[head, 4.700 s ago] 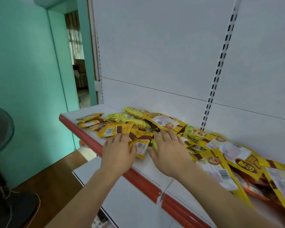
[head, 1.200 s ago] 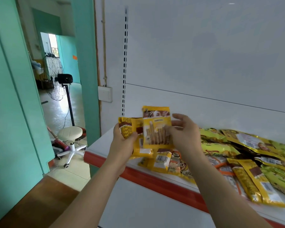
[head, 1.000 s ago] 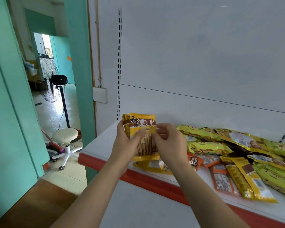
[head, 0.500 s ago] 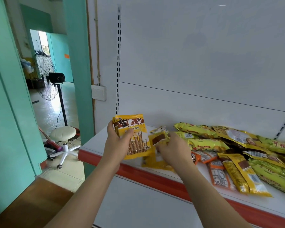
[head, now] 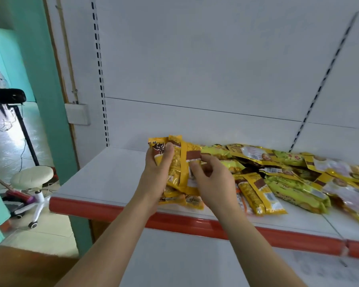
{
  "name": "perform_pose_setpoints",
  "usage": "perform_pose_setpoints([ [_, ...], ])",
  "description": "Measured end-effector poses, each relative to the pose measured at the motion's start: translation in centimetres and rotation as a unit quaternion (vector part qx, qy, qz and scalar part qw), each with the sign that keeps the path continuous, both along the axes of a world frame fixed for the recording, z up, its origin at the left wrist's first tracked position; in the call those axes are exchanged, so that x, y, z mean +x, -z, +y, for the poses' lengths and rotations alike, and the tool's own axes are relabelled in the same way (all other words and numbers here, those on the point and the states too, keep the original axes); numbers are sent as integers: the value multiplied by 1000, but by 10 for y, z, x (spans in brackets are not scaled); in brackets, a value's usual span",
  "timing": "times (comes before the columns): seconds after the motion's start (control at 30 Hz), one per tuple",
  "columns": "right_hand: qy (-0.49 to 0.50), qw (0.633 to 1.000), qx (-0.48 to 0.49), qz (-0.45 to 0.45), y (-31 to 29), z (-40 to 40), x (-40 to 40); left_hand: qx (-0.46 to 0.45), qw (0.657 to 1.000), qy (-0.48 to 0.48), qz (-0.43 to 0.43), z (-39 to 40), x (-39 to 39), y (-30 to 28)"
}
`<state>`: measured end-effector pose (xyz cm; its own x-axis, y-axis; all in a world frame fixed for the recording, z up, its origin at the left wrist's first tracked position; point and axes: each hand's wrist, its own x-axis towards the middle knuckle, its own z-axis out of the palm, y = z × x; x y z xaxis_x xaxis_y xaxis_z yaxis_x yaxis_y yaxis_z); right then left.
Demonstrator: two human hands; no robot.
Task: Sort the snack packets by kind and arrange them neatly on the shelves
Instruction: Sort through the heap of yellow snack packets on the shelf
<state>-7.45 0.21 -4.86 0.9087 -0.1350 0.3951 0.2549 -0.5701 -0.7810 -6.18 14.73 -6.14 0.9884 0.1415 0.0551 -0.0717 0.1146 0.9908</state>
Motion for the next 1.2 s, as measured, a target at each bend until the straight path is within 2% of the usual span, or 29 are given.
perform_pose_setpoints([
  [0.17,7,998,-62,-11,4,-55,-9,-14,993,115,10,-50,9,4],
  [0.27,101,991,-88,-22,4,-95,-11,1,994,110,-1,-80,14,9],
  [0.3,147,982,-120,-4,5,-112,-10,12,995,101,-7,-87,15,9],
  [0.37,212,948,-220,93,12,-145,-7,40,995,91,-14,-98,20,13],
  [0.43,207,925,-261,181,20,-167,-4,45,994,101,-14,-108,21,14],
  [0.53,127,942,-208,229,28,-179,0,30,994,102,-12,-119,23,15],
  [0.63,90,968,-97,212,24,-188,2,49,995,83,-17,-129,22,13],
  [0.7,88,981,-24,169,15,-199,2,63,995,69,-19,-135,22,12],
  [0.8,104,988,96,54,-7,-226,-3,63,995,65,-38,-152,22,11],
  [0.83,78,985,155,21,-15,-235,-6,64,995,65,-36,-160,20,8],
  [0.9,14,973,231,11,-25,-247,-11,65,995,64,-32,-181,16,3],
  [0.97,3,980,199,31,-22,-250,-15,41,996,76,-32,-205,12,1],
  [1.07,41,989,136,31,-9,-252,-21,-26,994,93,-40,-243,14,5],
  [1.2,17,982,165,87,-9,-275,-40,-58,984,165,-39,-290,12,3],
])
